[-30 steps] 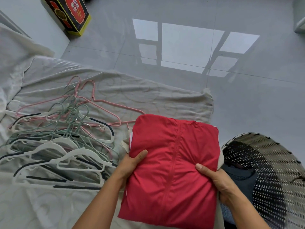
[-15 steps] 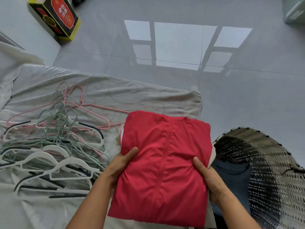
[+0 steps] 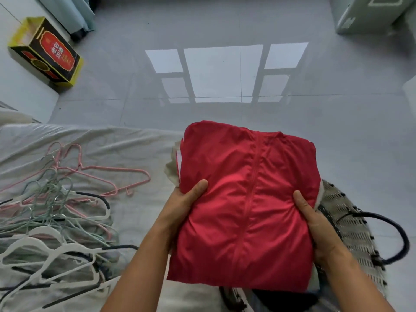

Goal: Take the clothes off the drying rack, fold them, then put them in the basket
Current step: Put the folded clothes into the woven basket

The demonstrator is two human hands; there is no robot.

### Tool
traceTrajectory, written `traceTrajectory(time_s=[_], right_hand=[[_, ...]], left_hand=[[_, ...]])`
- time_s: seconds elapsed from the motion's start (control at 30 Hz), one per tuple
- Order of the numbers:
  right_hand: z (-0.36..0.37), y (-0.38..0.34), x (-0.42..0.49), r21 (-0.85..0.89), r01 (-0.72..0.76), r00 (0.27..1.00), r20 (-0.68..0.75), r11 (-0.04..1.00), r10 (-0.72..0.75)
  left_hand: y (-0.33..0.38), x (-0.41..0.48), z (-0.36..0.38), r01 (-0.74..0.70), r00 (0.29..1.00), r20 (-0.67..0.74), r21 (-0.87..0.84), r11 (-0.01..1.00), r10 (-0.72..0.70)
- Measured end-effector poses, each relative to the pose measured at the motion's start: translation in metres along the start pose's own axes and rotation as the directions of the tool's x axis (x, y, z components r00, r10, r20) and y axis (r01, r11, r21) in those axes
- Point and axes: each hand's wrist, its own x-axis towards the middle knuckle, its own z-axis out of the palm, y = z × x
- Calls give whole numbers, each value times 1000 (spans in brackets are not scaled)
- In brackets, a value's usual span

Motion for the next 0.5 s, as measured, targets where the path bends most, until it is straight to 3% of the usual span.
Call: traceTrajectory(time_s=[0.2,0.37,0.5], right_hand=[[-97,8,-22,49,1,987,-162,999,7],[-166,40,-41,155,-141,957,-233,978,175],[-202,72,-38,149,-233,934,-242,961,264]], left_hand=[[-59,-2,84,67,992,105,9,998,-67],[-126,-6,136,157,970,177,79,984,-169],[-173,-5,148,265,947,151,132,955,-283]])
